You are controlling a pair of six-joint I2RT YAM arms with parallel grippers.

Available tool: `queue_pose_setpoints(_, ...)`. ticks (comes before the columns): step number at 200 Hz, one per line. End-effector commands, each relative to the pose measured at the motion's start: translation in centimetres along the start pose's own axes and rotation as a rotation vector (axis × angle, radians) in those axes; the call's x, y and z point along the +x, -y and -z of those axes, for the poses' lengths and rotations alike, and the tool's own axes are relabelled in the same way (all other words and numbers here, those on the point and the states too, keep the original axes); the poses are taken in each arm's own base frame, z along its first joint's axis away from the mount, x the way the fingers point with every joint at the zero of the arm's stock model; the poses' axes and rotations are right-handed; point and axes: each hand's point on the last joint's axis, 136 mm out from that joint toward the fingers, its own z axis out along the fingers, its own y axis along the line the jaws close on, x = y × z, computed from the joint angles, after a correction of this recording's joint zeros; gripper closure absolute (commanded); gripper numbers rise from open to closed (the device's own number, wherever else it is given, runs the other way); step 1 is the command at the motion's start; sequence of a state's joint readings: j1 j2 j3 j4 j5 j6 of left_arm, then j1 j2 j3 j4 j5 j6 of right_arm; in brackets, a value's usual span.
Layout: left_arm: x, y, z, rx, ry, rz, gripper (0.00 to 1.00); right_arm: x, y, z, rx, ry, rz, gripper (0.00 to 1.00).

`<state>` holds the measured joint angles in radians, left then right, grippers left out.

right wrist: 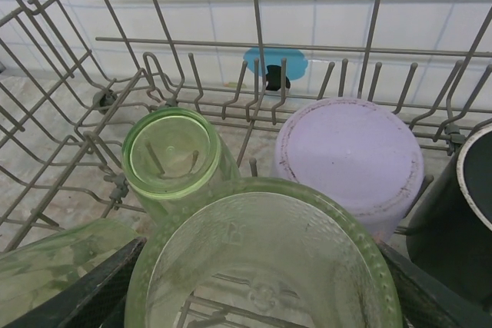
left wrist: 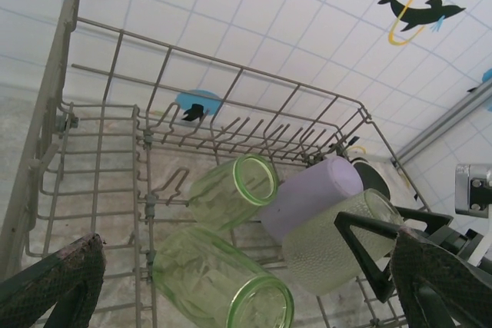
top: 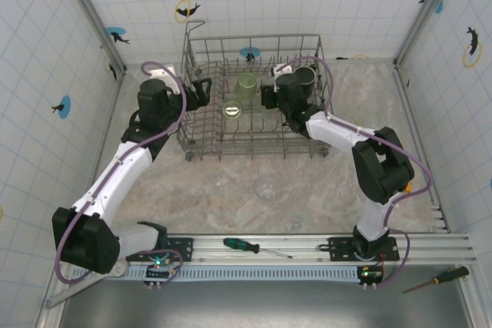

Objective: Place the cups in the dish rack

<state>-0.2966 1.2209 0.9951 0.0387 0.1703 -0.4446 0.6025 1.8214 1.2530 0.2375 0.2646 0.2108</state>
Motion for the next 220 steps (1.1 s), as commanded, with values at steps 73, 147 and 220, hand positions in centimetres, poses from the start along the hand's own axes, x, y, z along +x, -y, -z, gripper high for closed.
queue_pose_setpoints(73,-1.2,0.1,0.6,0.005,0.052,-0.008,0.03,-1.1,-1.2,-1.8,0.004,0.070,0.053,0.53)
queue_pose_setpoints(147,-1.3,0.2,0.7,0.010,0.055,-0.014,0.03,1.3,-1.8,-2.9,0.022,0.014,0.100,0.34)
queue_pose_setpoints(220,-1.4,0.4,0.8,0.017,0.057,-0.012,0.03,2.4,-2.0,-3.2,0.039,-0.014,0.114,0.15)
